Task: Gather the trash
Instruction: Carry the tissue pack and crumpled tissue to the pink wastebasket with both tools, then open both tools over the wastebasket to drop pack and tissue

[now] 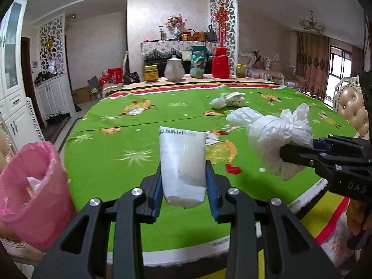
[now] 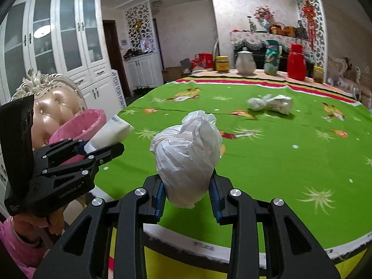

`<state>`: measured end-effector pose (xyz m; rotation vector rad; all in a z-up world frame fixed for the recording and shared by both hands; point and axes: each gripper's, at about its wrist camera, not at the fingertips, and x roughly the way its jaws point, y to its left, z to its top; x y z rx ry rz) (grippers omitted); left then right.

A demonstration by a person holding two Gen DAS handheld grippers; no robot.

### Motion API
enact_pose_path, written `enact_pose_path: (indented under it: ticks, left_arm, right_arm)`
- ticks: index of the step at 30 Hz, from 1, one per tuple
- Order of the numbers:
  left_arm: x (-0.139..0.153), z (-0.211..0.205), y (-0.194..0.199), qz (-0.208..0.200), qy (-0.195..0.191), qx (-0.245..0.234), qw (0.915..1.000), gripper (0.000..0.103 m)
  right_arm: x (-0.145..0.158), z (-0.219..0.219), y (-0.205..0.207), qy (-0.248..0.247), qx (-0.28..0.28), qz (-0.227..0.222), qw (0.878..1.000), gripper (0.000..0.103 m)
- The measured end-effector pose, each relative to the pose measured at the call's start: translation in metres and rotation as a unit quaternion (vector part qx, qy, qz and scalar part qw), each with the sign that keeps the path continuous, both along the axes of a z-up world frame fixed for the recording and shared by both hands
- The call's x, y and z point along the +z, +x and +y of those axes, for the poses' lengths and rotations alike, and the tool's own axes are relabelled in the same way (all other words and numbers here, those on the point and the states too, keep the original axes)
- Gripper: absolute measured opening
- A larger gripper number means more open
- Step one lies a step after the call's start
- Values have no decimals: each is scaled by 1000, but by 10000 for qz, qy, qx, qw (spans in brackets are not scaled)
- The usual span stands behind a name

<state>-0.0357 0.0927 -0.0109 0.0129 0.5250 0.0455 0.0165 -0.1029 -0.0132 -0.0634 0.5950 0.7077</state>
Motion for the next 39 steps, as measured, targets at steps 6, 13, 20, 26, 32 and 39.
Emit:
enact_pose_path:
  ticks: [6,13,20,26,32,39]
  left_arm:
    - [7,40,-17,-55,-67,441,9990,33]
    - [14,94,-36,-131,-162,1043,9943,34]
    - [26,143,-57,-282,-216,1623,9861,34]
    - [38,197,-81,-433,-281,2132,9756,34]
    - [42,245,-90,-377,-344,2471,9676,34]
    - [34,282,-80,-232,-472,2665,9624,34]
  right_arm:
    - [3,40,-5,-147,351,-97,9992,32]
    - [14,89,-6,-69,729,-165,9972,32]
    - [23,145,-4,-26,1239,-104,9922,32]
    - [30,194,-5,-19,1649,-121,9862,32]
    - [36,239,-2,-71,1937,-153,9809,32]
    - [42,285,4,-142,2296,-224,9729,32]
